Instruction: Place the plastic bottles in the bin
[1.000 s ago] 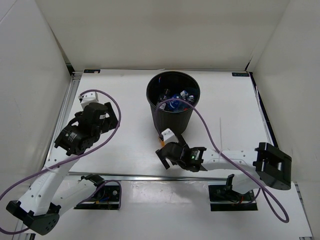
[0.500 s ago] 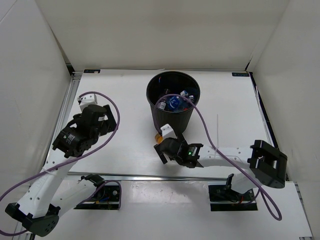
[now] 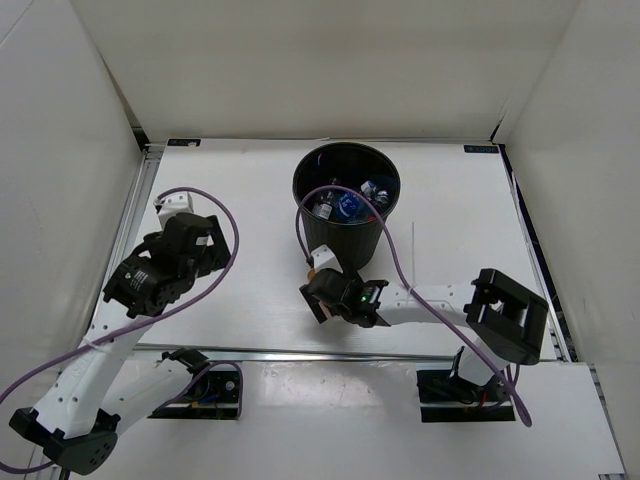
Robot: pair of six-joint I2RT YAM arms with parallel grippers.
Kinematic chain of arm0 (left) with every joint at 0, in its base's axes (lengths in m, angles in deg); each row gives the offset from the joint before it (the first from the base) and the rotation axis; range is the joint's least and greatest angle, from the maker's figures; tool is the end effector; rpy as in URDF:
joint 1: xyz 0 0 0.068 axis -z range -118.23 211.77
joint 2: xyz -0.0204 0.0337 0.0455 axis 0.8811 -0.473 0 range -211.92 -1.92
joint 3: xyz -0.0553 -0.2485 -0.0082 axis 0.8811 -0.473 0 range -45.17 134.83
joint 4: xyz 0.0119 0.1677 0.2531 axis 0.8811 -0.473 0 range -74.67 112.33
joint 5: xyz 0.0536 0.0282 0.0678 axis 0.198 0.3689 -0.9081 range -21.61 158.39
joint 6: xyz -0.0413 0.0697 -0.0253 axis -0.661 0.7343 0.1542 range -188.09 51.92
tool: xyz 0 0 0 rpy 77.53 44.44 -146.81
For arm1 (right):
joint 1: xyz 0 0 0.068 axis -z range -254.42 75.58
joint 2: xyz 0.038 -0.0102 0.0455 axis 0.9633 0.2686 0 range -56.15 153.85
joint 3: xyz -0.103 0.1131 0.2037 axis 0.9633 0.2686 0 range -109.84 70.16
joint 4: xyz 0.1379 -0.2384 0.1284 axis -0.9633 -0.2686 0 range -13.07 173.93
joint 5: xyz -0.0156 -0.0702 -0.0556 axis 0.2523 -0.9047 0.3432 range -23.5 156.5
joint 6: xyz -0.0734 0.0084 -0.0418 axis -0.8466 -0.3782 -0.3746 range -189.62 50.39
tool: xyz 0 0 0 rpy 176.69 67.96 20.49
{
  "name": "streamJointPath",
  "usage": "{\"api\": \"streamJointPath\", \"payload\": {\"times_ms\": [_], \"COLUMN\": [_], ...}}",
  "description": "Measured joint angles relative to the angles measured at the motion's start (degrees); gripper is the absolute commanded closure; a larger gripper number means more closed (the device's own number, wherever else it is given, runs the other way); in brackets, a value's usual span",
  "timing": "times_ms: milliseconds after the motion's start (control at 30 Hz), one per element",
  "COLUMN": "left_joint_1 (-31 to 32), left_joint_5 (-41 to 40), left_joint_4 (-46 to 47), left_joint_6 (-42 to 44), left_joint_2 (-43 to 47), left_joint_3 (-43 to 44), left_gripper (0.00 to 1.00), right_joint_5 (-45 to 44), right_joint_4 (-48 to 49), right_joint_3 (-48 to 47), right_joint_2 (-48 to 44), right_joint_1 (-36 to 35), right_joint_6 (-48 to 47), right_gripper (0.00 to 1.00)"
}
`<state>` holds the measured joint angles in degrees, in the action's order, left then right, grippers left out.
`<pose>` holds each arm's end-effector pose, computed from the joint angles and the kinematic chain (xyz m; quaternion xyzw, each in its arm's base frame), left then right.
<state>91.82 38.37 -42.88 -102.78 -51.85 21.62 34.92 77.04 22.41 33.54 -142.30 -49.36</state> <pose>0.2042 -0.0749 0.3391 -0.1286 0.8983 0.0206 0.4196 0.1737 0.3234 0.1062 -0.2762 0.8628 0.0522 0.4202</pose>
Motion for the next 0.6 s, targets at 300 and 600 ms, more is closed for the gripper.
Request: {"api": "streamJointPath", "payload": {"times_ms": [300,600], "left_joint_1": [0.00,0.00], "left_joint_5": [-0.63,-1.66], "left_joint_4": [-1.36,-1.51], "left_joint_6": [-0.26,-1.38], "left_joint_2": [1.60,2.89], "left_joint_3": [0.00,-1.09], "left_gripper": [0.00,0.00], "right_joint_5": [1.22,1.66], "right_joint_4": [-1.75,-11.56], "right_joint_3": [-2.69,-8.94], "right_joint_2": [2.34,0.98], "right_joint_1": [0.42,-1.75], "right_joint_6": [0.48,1.77], "right_gripper": [0.46,0.67]}}
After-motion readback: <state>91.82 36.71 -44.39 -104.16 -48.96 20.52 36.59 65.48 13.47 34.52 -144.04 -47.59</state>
